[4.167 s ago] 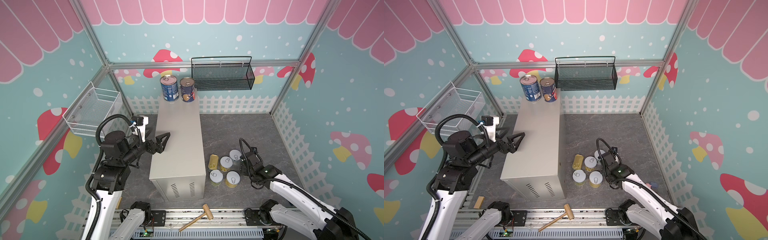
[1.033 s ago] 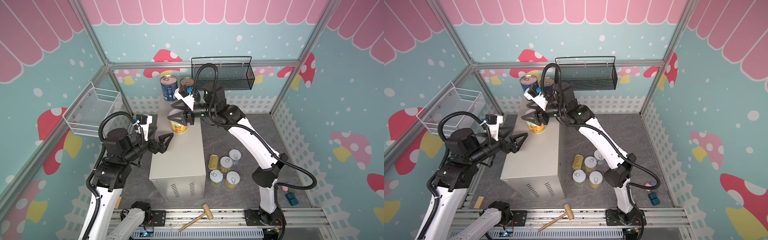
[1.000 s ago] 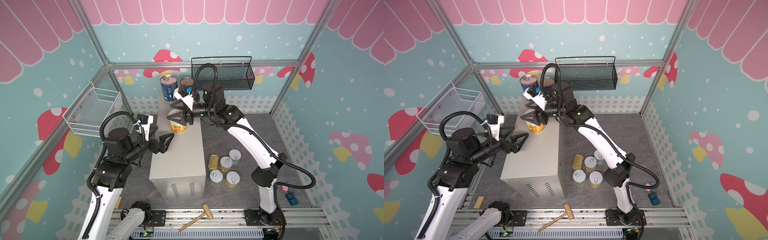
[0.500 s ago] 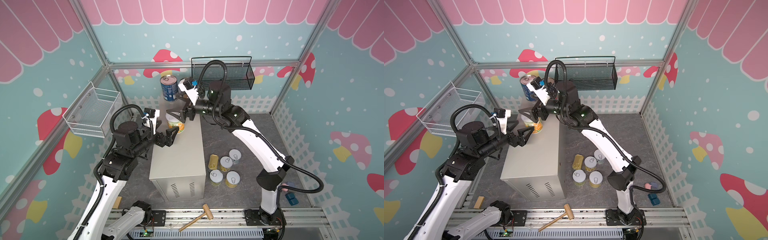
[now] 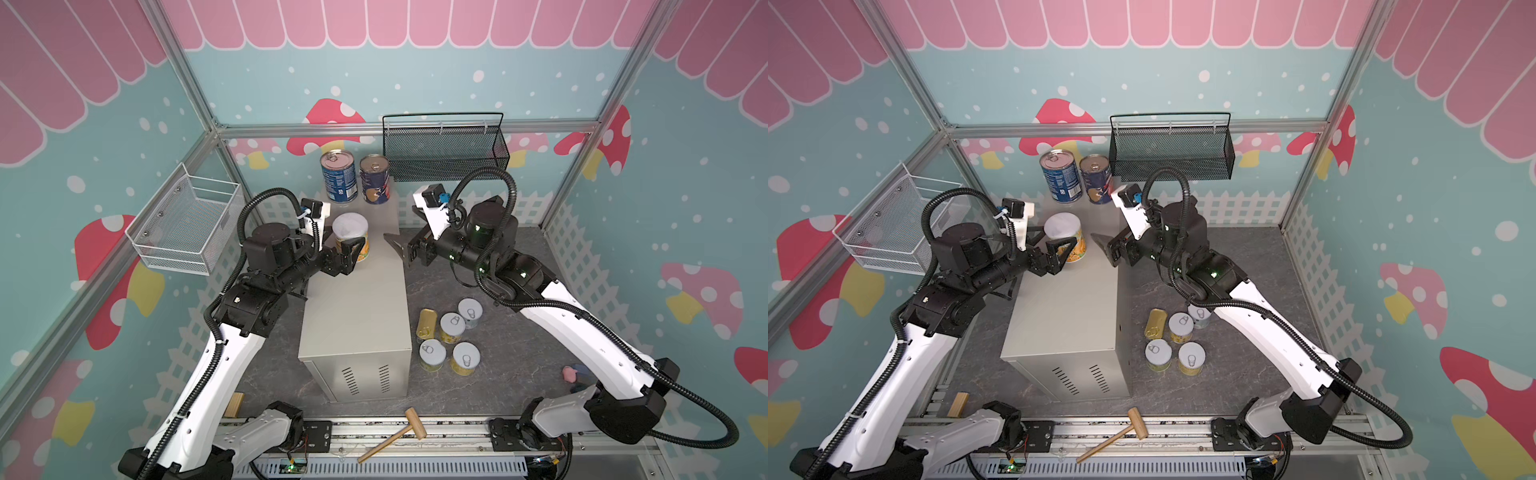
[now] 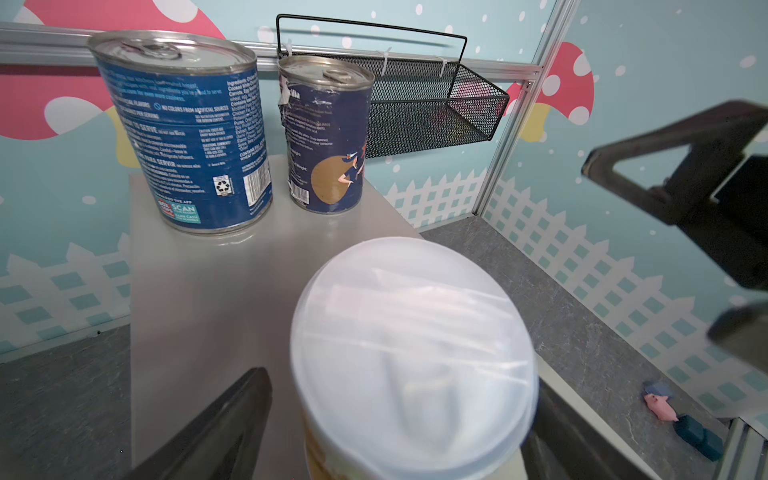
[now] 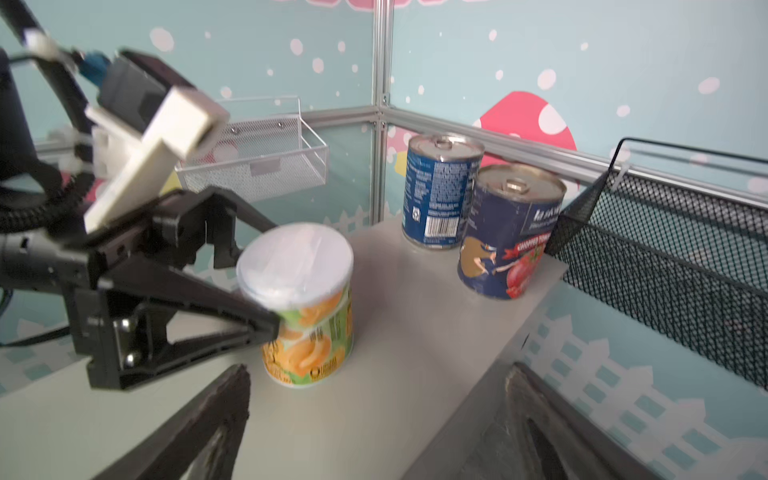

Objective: Place and organize the canned foods onto the counter
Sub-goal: 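Grasp the peach can with the left gripper while the right gripper withdraws, then slide the peach can toward the blue can at the far end with the left gripper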

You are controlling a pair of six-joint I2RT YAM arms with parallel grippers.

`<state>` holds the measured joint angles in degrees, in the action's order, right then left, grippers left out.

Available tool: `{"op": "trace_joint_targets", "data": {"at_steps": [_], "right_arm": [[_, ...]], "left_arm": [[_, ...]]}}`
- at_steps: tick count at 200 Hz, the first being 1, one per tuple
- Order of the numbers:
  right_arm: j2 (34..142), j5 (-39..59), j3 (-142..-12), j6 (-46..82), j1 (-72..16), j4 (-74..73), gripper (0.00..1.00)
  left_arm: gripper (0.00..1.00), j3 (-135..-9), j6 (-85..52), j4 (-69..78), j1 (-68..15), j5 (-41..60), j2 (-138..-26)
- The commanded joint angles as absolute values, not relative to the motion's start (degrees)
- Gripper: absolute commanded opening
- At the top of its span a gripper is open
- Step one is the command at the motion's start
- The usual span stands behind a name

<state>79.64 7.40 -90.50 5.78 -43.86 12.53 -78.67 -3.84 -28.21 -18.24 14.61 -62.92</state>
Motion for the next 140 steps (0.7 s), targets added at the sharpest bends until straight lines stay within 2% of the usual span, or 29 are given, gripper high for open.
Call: {"op": "trace_joint_targets", "data": {"at_steps": [1,98,140], "right_arm": [[76.79,4.59,-86.31,4.13,-43.6,9.31,0.98],[72.85,4.56,-76.01,3.15,-43.01,5.82,0.98],[71.08,2.32,-73.09,2.32,-42.8,5.76,0.98]], "left_arm": [[0.81,-81.03,-2.77,-26.19,-18.37,14.19,-63.69],[0.8,-81.56,0.6,-22.74,-18.02,7.97,-68.4],[0.8,-81.89,0.25,-20.03,-15.07,9.05,-70.67]]}}
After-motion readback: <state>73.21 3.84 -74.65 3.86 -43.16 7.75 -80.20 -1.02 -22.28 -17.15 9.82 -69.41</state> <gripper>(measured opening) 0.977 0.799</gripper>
